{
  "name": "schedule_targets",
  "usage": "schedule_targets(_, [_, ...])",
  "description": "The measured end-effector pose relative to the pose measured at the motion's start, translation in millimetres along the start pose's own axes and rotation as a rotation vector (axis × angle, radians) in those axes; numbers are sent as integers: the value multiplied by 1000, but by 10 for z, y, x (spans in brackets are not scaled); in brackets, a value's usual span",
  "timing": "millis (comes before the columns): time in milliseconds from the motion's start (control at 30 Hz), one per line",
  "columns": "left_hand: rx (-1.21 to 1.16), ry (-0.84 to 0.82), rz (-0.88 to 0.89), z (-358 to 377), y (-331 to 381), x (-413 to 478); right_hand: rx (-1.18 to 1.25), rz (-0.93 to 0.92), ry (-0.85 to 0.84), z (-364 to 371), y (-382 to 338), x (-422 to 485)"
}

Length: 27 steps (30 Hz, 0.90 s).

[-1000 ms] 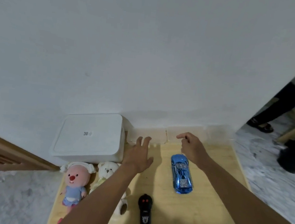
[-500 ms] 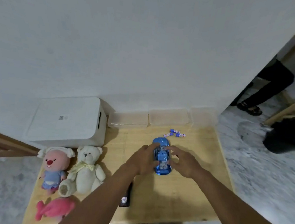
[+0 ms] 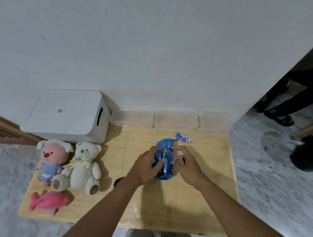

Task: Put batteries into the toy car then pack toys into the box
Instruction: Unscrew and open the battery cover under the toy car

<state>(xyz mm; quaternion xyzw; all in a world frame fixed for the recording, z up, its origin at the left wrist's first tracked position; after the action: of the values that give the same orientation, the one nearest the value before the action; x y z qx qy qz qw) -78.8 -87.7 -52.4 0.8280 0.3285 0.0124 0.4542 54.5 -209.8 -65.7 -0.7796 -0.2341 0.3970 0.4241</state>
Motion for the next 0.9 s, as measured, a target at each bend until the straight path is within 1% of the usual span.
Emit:
schedule_targets(133, [-151,30,-43,-94,133,-30,28,-88,55,-121,-192,-20])
schedule_targets(233, [-323,56,-84,-189,219,-52,79,-165,60,-172,-358,-42])
schedule_targets(367, [-470,54,-110,-320,306,-70,142,-169,100,-182,-487,-130])
schedule_targets(433, [-513,21,-107,-394,380,-109,172,-109,104,-163,-534,-198])
schedule_targets(533, [-533,-33,-100,-543,482,-182,284,8,-4,-99,-626,-327])
schedule_targets(633, [-485,-55,-73,-666,492,-222,299,-20,-43,-54,-777,-422])
schedule_targets(767, [-424,-35,-33,-825,502,-304,228,-117,57,-17,-1001,-550])
schedule_targets(900, [-440,15,7,-968,507,-352,43,-262,196,-26,-1117,-597])
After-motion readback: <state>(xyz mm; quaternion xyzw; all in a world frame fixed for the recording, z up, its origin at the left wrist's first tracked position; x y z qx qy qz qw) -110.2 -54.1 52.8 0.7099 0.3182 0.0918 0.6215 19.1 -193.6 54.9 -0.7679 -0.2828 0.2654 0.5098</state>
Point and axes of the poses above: each hand's wrist, its own x-axis towards the middle knuckle, its own z-axis out of the palm, y = z × x, the point moved 4 cm from there along x, towards the middle knuckle, and after that the axes turned 3 degrees about y, right-handed, at the moved point
